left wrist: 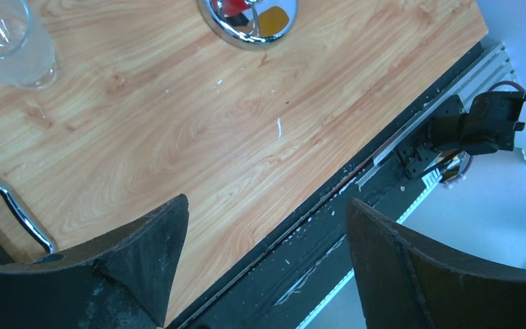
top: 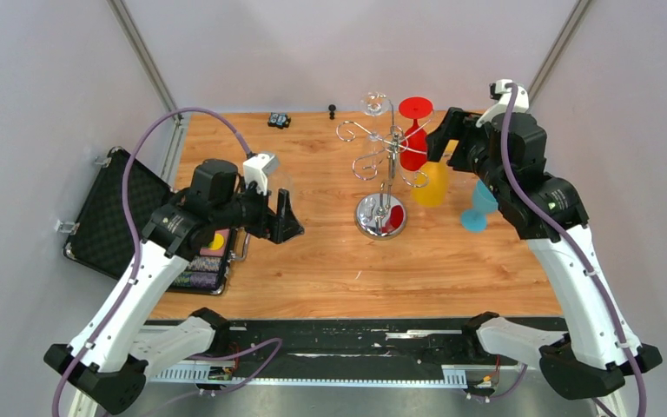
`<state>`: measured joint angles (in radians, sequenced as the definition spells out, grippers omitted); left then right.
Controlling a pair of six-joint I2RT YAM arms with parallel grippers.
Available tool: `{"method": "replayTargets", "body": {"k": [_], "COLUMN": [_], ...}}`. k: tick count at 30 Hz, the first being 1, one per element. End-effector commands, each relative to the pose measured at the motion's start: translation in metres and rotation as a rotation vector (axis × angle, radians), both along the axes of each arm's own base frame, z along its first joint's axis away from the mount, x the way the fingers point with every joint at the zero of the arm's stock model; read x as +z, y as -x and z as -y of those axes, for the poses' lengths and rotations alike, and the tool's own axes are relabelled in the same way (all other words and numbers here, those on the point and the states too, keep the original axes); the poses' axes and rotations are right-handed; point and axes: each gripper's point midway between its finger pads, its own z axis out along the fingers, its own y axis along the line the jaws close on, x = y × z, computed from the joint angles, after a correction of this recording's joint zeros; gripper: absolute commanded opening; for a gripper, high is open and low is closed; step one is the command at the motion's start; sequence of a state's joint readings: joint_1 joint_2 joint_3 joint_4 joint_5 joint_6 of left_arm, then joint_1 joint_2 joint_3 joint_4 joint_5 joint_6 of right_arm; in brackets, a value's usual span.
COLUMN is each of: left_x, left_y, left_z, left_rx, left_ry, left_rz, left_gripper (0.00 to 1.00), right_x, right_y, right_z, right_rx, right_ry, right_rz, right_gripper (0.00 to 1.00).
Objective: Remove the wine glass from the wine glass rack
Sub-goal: Pick up the wine glass from the wine rack.
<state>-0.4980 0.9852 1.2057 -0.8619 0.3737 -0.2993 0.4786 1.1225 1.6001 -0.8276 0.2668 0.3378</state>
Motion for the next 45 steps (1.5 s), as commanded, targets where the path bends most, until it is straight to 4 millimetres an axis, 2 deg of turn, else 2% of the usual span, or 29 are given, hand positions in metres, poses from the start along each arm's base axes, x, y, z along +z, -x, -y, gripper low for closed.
{"method": "replayTargets", "body": {"k": [1, 4, 9, 14, 18, 24, 29, 31, 38, 45], "left_x": [0.009, 0.005, 0.008, 0.013, 0.008, 0.004, 0.003, 0.004, 0.004, 0.006], "left_y": [0.006, 0.01, 0.023, 0.037, 0.04, 0.045, 0.047, 0.048, 0.051, 0.054], "left_z": [0.0, -0.001, 0.005, 0.011, 0.01, 0.008, 0.004, 0.002, -0.001, -0.003], "left_rx": [-0.033, -0.036, -0.077, -0.133, -0.137, -0.138, -0.132, -0.129, -0.122, -0.12], "left_ry": [0.034, 0.041, 0.109, 0.185, 0.192, 0.188, 0.174, 0.171, 0.163, 0.163], "left_rz": [0.073, 0.073, 0.091, 0.119, 0.116, 0.112, 0.12, 0.123, 0.126, 0.132], "left_gripper": [0.93, 0.99, 1.0, 1.0, 1.0, 1.0, 1.0, 1.0, 1.0, 1.0], "right_x": [0.013, 0.01, -0.003, -0.014, -0.025, -0.033, -0.037, -0.037, -0.034, -0.032], "right_y": [-0.006, -0.012, -0.023, -0.032, -0.04, -0.048, -0.053, -0.056, -0.059, -0.059], "right_z": [0.017, 0.029, 0.044, 0.049, 0.047, 0.043, 0.036, 0.044, 0.042, 0.037], "right_rx": [-0.059, -0.093, -0.123, -0.104, -0.086, -0.067, -0.045, -0.063, -0.047, -0.026], "right_ry": [-0.097, -0.132, -0.236, -0.332, -0.386, -0.461, -0.516, -0.537, -0.564, -0.594], "right_rz": [0.007, -0.008, -0.063, -0.103, -0.142, -0.163, -0.177, -0.173, -0.16, -0.162], "right_gripper": [0.81, 0.81, 0.82, 0.81, 0.79, 0.72, 0.62, 0.58, 0.42, 0.38]}}
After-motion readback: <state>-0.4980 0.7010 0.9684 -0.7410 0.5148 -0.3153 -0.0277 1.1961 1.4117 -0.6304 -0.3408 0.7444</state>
